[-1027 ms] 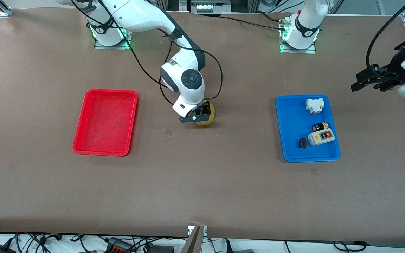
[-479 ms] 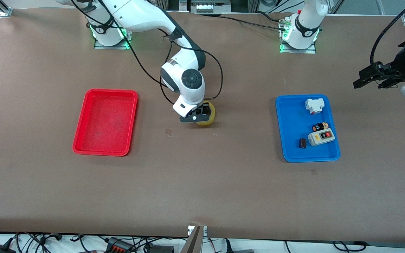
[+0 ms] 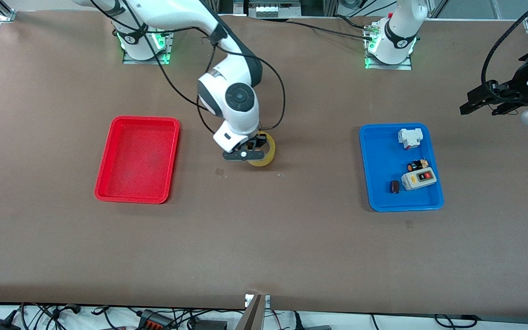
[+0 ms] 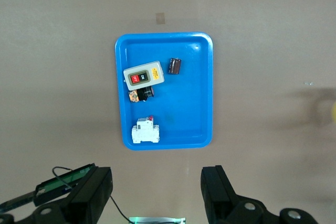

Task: Place and move tape with both arms
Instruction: 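Carry the tape into the red tray and lower it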

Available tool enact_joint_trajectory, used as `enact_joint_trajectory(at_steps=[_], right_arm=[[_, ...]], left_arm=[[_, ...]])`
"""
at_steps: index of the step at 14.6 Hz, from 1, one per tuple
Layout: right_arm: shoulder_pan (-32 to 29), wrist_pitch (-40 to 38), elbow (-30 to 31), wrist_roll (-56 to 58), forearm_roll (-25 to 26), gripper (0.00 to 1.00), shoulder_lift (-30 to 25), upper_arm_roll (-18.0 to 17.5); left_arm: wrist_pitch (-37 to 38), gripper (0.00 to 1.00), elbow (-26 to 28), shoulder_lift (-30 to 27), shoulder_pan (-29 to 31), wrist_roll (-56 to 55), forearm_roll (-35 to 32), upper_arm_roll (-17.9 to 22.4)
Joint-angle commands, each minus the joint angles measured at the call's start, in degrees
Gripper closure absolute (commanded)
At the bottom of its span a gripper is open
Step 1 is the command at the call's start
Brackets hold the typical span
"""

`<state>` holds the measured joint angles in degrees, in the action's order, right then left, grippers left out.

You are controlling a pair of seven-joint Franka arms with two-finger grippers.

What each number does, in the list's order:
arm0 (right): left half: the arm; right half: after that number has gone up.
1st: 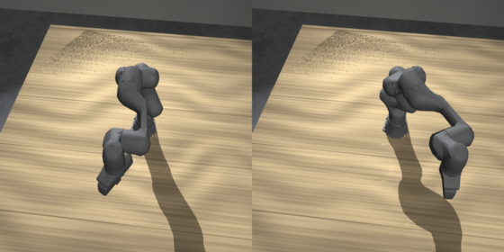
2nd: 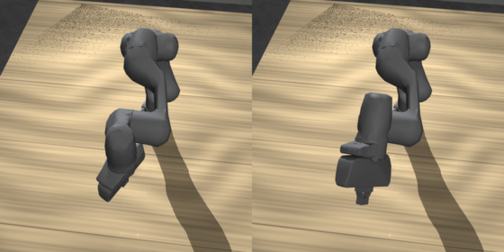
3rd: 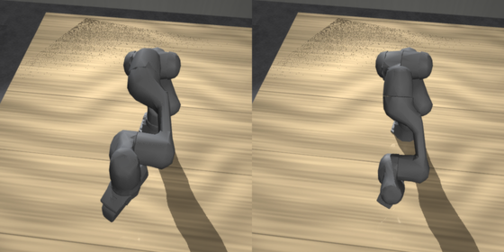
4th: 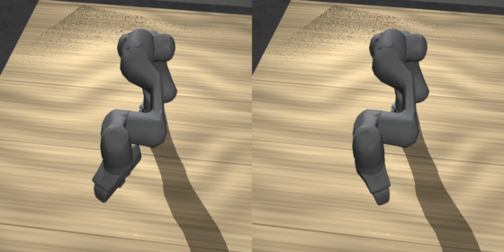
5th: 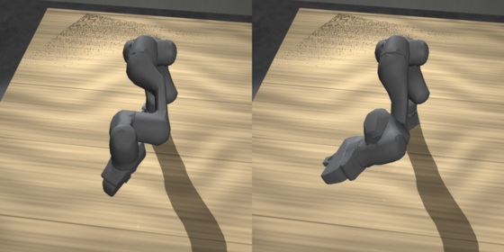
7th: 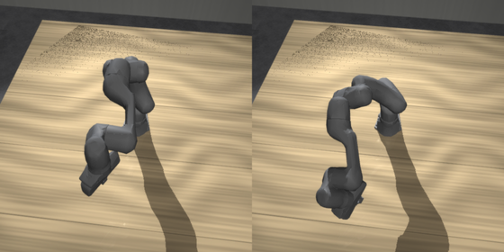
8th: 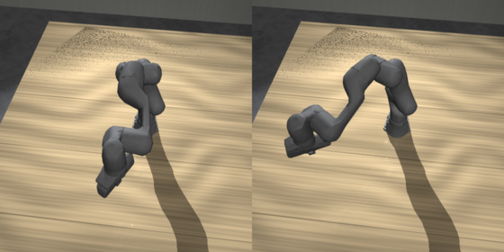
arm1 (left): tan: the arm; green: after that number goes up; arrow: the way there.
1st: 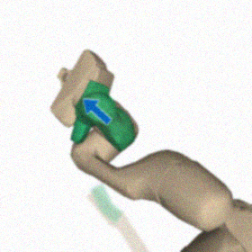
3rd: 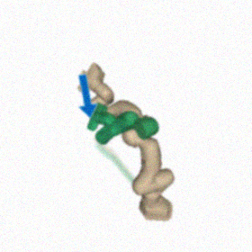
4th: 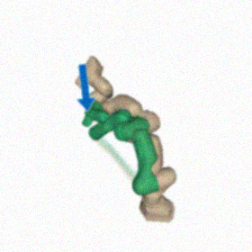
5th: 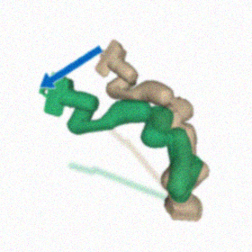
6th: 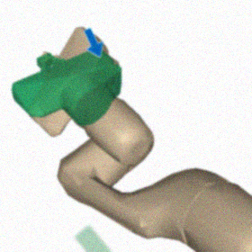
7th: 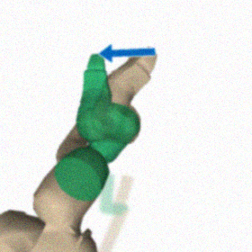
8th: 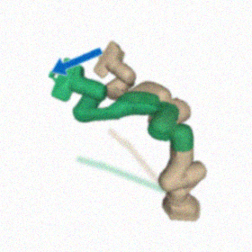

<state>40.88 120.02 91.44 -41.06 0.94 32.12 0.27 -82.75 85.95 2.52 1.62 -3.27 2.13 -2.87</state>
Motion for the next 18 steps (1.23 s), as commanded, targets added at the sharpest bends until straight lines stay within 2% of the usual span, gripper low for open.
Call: enact_joint_trajectory(at_steps=[1, 6, 9, 11, 14, 18], right_arm=[[-7.19, -2.34, 6.26, 6.23, -0.15, 0.98, -7.92, -0.71], [-20.28, -0.06, 19.44, 22.12, -0.15, 0.97, -17.24, -0.71], [-26.10, 7.65, 29.02, 28.56, -0.15, 0.97, -20.16, -0.62], [-30.13, 11.71, 32.47, 33.12, -0.15, 0.97, -19.90, -0.62], [-36.12, 14.70, 34.32, 40.43, -0.15, 0.96, -17.71, -0.71], [-37.01, 18.23, 36.17, 41.59, -0.15, 0.95, -15.16, -0.71]], left_arm=[[0.66, 0.00, -1.57, 0.73, -0.04, 0.98, -0.63, -0.38], [0.66, 0.00, -1.92, 0.73, 0.22, 0.98, -0.55, -0.12], [0.66, 0.00, -1.84, 0.73, 0.14, 0.98, -0.63, -0.20], [0.57, 0.00, -1.84, 0.73, 0.14, 0.98, -0.63, -0.20], [0.57, 0.00, -1.84, 0.73, 0.14, 0.98, -0.55, -0.20], [-0.83, 0.00, 0.09, -0.32, 0.14, 0.90, -0.46, -0.29]])
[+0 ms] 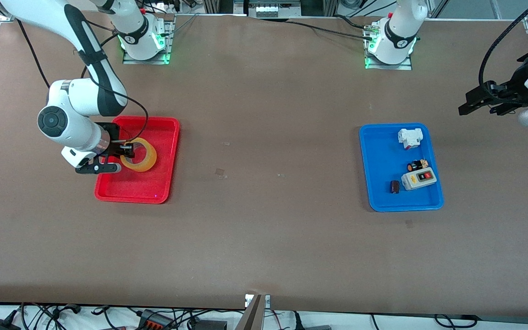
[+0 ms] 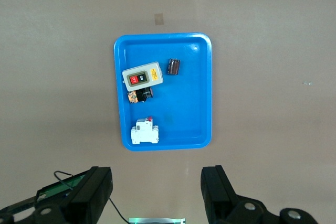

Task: Place and move tape with both arms
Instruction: 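Carry the tape into the red tray and lower it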

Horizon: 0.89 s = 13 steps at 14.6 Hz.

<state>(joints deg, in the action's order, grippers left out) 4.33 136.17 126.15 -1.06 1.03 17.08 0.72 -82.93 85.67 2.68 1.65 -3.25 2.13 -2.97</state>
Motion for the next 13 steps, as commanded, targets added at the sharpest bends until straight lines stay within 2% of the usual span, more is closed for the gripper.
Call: enact_joint_trajectory(at_steps=[1, 3, 4, 5, 7, 8, 9, 10, 13], right_arm=[[-0.54, 2.60, 1.56, 2.20, -0.24, 0.95, 0.23, -1.16], [-1.33, 4.10, 2.08, 2.91, -0.24, 0.90, 0.85, -1.16], [-1.34, 4.28, 2.09, 3.00, -0.24, 0.82, 1.11, -1.16], [-1.34, 4.37, 2.09, 3.00, -0.24, 0.68, 1.12, -1.16], [-1.34, 4.28, 1.91, 2.74, -0.24, 0.19, 0.86, -1.16], [-1.34, 3.93, 1.65, 2.04, -0.32, 0.07, 0.42, -1.08], [-1.34, 3.84, 1.65, 1.86, -0.32, 0.02, -0.54, -1.08], [-1.34, 3.49, 1.47, 2.03, -0.32, 0.02, -1.77, -1.08], [-1.34, -5.44, -2.64, 1.33, -0.32, 0.02, -7.13, -0.99]], left_arm=[[-1.79, 0.00, 1.59, -1.44, 0.11, 0.88, -0.46, -0.19], [-2.06, 0.00, 1.78, -1.54, 0.11, 0.53, -0.46, -0.19], [-1.98, 0.00, 1.69, -1.54, 0.11, 0.53, -0.46, -0.19], [-1.80, 0.00, 1.60, -1.54, 0.11, 0.53, -0.46, -0.19], [-1.80, 0.00, 1.60, -1.53, 0.11, 0.53, -0.46, -0.19], [-1.80, 0.00, 1.60, -1.54, 0.11, 0.53, -0.46, -0.19], [-1.71, 0.00, 1.60, -1.54, 0.11, 0.53, -0.46, -0.19], [-1.71, 0.00, 1.60, -1.45, 0.11, 0.53, -0.46, -0.19], [-1.80, 0.00, 1.60, -1.45, 0.03, 0.53, -0.54, -0.19]])
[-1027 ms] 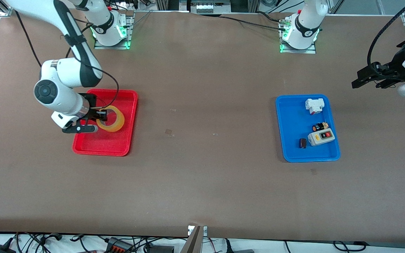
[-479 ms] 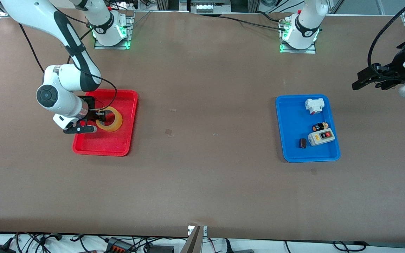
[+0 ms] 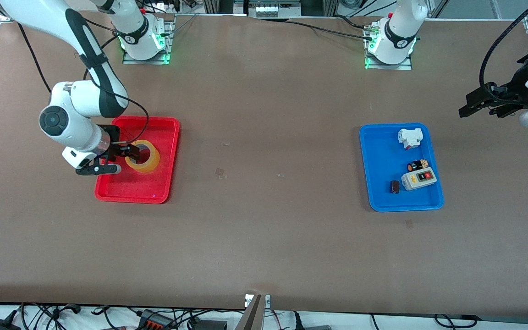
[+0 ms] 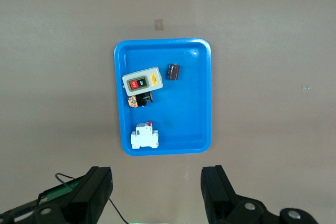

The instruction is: Place and move tape with both arms

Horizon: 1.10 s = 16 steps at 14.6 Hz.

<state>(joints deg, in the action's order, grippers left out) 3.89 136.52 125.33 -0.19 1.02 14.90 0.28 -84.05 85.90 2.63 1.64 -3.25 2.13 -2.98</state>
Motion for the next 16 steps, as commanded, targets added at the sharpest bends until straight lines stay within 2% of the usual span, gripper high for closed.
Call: enact_joint_trajectory(at_steps=[1, 7, 10, 12, 16], right_arm=[[-0.99, -9.40, -4.19, 0.02, -0.32, 0.02, -6.10, -0.63], [-0.99, -32.07, -26.68, -1.74, -0.23, 0.02, -7.26, -0.55], [-1.16, -42.28, -35.65, -4.02, -0.23, 0.02, -7.96, -0.02], [-1.16, -45.54, -36.21, -3.94, -0.23, 0.02, -11.19, 0.77], [-2.21, -48.45, -30.51, -3.68, -0.23, 0.02, -19.98, 1.47]], left_arm=[[-0.76, 0.00, 1.37, -1.31, 0.03, 0.53, -0.54, -0.18], [-0.77, 0.00, 1.37, -1.31, 0.03, 0.53, -0.46, -0.18], [-0.68, 0.00, 1.37, -1.31, 0.03, 0.53, -0.46, -0.18], [-0.68, 0.00, 1.37, -1.40, 0.03, 0.53, -0.46, -0.18], [-0.59, 0.00, 1.37, -1.40, 0.11, 0.53, -0.46, -0.18]])
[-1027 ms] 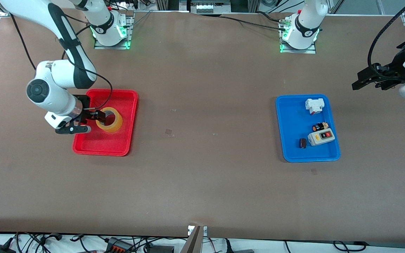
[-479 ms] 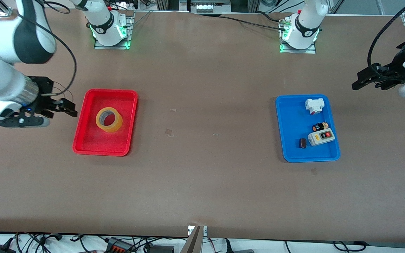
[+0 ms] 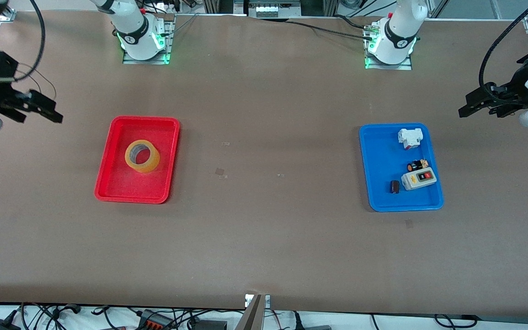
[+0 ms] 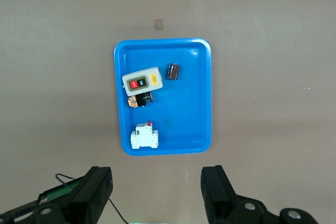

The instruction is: Place and move tape with both arms

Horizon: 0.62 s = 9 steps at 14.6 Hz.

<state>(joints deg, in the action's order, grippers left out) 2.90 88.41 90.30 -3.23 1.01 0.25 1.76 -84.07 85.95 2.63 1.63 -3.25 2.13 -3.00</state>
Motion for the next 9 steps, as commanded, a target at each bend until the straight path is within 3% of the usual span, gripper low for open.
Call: enact_joint_trajectory(at_steps=[1, 5, 9], right_arm=[[-1.84, -0.60, 5.32, -0.03, -0.22, 0.02, -6.40, 0.00], [-2.29, -1.05, 3.84, -0.38, 0.04, 0.02, -5.71, 0.00], [-2.11, -2.89, -2.57, 0.41, 0.66, 0.01, -1.14, -0.09]], left_arm=[[-0.57, 0.00, 1.33, -1.40, 0.12, 0.53, -0.46, -0.16], [-0.57, 0.00, 1.33, -1.40, 0.04, 0.53, -0.46, -0.16], [-0.57, 0.00, 1.33, -1.40, 0.12, 0.53, -0.46, -0.16]])
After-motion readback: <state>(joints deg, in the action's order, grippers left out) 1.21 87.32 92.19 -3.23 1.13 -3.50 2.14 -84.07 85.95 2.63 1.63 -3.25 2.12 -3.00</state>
